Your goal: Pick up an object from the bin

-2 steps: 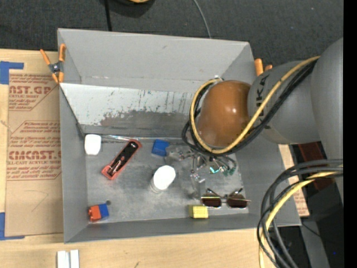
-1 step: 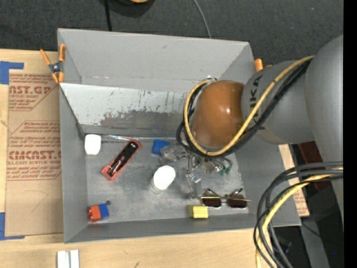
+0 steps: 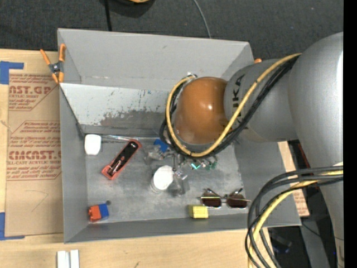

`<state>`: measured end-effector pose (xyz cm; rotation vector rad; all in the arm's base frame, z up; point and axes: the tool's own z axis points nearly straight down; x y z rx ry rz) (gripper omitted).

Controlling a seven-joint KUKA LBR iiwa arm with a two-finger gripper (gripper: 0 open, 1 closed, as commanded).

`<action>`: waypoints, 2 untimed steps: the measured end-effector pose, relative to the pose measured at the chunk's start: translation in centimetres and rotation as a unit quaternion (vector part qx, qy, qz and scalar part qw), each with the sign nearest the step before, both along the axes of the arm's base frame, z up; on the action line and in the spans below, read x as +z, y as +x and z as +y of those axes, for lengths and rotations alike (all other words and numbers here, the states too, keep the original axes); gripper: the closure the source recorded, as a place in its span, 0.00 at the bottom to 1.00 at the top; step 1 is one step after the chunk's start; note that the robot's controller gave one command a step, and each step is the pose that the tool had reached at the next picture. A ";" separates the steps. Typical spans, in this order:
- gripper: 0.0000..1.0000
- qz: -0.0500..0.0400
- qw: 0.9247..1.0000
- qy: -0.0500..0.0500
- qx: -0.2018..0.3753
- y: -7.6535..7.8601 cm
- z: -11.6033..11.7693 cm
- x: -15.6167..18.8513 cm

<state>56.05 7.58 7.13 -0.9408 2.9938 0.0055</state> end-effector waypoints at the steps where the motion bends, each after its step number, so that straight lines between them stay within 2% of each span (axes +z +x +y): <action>1: 1.00 -0.001 1.000 0.001 0.012 0.5 1.3 -0.1; 2: 1.00 -0.001 1.000 0.001 0.012 0.5 1.3 -0.1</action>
Offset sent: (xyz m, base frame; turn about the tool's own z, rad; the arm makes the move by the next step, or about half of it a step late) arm 0.0000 0.0000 0.0000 0.0000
